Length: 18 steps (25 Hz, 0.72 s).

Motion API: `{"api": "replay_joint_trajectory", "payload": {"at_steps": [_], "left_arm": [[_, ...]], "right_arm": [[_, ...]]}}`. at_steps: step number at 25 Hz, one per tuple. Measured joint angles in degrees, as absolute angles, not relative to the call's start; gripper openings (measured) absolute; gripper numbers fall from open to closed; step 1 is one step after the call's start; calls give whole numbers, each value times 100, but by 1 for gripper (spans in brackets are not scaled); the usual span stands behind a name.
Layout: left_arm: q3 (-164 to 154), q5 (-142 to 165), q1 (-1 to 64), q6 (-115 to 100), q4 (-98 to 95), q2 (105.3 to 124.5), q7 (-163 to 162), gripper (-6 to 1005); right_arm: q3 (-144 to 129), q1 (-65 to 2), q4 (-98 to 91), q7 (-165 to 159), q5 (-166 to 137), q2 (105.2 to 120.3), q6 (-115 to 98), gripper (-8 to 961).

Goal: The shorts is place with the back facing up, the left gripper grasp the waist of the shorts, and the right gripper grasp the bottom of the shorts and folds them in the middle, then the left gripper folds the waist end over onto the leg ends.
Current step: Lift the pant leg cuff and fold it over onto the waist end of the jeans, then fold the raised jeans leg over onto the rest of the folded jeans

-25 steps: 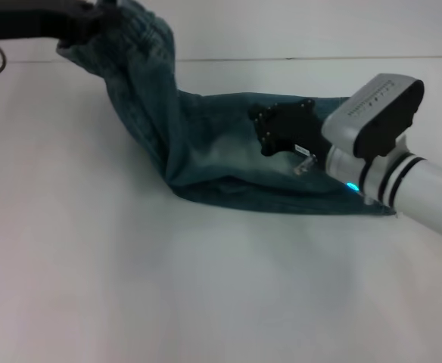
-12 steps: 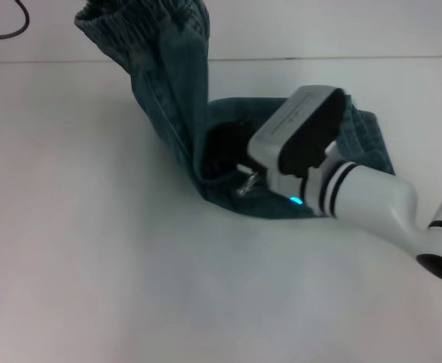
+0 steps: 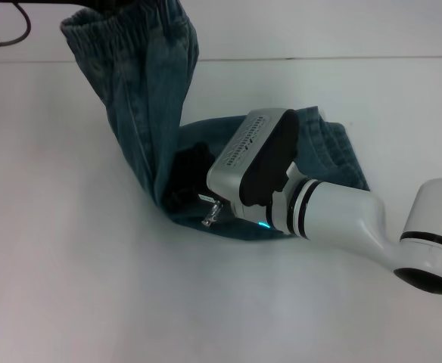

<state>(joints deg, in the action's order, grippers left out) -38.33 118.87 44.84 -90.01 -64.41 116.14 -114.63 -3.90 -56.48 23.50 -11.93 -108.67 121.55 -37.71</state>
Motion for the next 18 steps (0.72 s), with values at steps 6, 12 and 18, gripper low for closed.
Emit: {"api": "replay_joint_trajectory", "payload": {"at_steps": [6,12,18], "left_arm": [[-3829,11859,4393,-9020,-6443,11649,-11432,17],[-3840,11812,4314,-9013,-6443,11700,-11391,32],[-3864,11811,4316,-8971,-6437,11868,-11294,47]], "right_arm": [[-387,-5650,2356,-1195,-10911,12154,-3720,30],[-227,-5157,1831,-1404,-10918,12035,-4369,37],[-129,-4755,604,-2486,-10869,12019,-5178,43]]}}
